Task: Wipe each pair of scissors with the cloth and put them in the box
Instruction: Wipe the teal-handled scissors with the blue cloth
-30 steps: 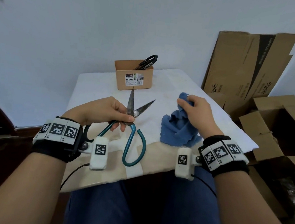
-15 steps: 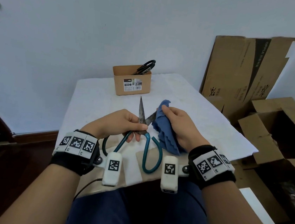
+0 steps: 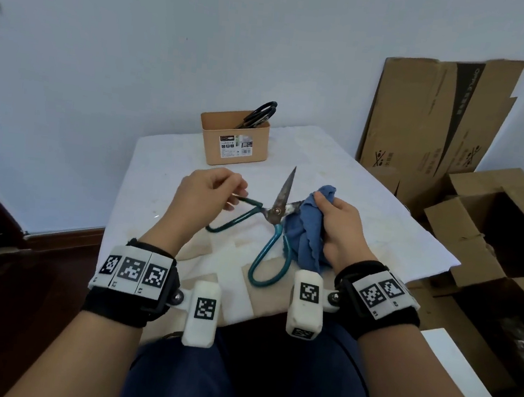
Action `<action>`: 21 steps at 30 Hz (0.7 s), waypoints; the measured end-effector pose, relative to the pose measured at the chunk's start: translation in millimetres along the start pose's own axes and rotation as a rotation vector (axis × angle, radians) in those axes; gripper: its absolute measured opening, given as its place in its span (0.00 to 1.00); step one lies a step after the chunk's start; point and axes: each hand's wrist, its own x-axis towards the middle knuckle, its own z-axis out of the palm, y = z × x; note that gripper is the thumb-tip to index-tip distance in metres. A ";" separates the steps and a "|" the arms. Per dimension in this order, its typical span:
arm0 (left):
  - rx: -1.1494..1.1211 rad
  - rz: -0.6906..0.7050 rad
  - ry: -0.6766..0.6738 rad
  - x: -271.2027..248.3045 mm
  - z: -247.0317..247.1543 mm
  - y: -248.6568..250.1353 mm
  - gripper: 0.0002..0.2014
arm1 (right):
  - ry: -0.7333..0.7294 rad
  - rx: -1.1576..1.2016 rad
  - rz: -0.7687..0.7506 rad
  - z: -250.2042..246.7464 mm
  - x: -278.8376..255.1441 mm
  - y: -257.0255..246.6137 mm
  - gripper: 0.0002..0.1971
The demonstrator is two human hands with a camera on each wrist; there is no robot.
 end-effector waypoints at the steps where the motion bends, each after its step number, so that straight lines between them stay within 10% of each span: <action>1: -0.039 -0.050 -0.003 -1.6 2.3 0.6 0.13 | 0.029 0.001 -0.013 0.3 0.4 1.0 0.12; 12: -0.397 -0.536 -0.359 -4.5 36.7 -24.5 0.13 | 0.018 -0.012 -0.080 4.3 0.4 5.6 0.19; 21: -0.614 -0.492 -0.187 -1.9 35.4 -17.6 0.08 | -0.109 0.020 -0.020 12.3 -7.9 -3.6 0.15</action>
